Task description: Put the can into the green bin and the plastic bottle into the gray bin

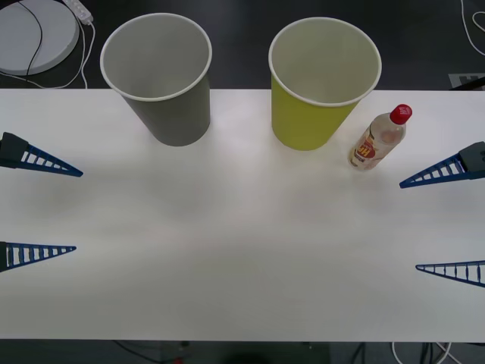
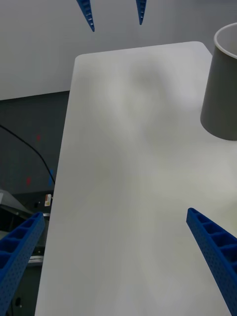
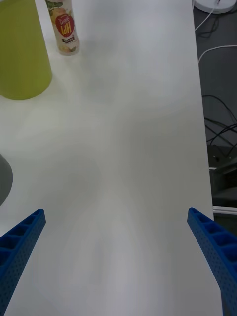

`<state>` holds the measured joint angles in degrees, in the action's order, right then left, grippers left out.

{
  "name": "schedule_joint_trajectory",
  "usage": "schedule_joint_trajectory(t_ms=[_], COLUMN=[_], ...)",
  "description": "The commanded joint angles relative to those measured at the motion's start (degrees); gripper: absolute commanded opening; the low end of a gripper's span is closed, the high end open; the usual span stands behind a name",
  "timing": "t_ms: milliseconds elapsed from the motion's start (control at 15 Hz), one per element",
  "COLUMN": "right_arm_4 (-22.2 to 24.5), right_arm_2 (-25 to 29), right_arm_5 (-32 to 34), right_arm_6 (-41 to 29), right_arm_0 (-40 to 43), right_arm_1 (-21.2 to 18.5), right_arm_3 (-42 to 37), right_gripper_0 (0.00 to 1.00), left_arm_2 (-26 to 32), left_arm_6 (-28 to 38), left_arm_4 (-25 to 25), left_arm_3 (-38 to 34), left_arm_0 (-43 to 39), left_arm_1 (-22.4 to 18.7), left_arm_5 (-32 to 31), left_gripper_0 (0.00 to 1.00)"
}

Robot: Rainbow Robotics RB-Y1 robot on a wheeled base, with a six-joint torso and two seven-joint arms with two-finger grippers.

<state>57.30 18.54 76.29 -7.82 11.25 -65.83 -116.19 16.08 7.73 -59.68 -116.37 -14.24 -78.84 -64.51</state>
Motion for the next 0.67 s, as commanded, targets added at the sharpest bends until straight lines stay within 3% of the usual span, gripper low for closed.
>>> schedule_joint_trajectory(t_ms=[67,200,333,667], right_arm_4=[0.0,0.0,-4.2,-5.4], right_arm_2=[0.0,0.0,0.1,0.2], right_arm_5=[0.0,0.0,-0.3,-4.0], right_arm_6=[0.0,0.0,0.4,2.1], right_arm_0=[0.0,0.0,0.5,3.7], right_arm_1=[0.0,0.0,0.6,0.2], right_arm_3=[0.0,0.0,1.7,2.4], right_gripper_0=[1.00,1.00,1.00,1.00], left_arm_2=[0.0,0.0,0.0,0.0], left_arm_6=[0.0,0.0,0.0,0.0], left_arm_4=[0.0,0.0,0.0,0.0], left_arm_3=[0.0,0.0,0.0,0.0], left_arm_0=[0.0,0.0,0.0,0.0], left_arm_1=[0.0,0.0,0.0,0.0], left_arm_5=[0.0,0.0,0.0,0.0], left_gripper_0=[1.00,1.00,1.00,1.00])
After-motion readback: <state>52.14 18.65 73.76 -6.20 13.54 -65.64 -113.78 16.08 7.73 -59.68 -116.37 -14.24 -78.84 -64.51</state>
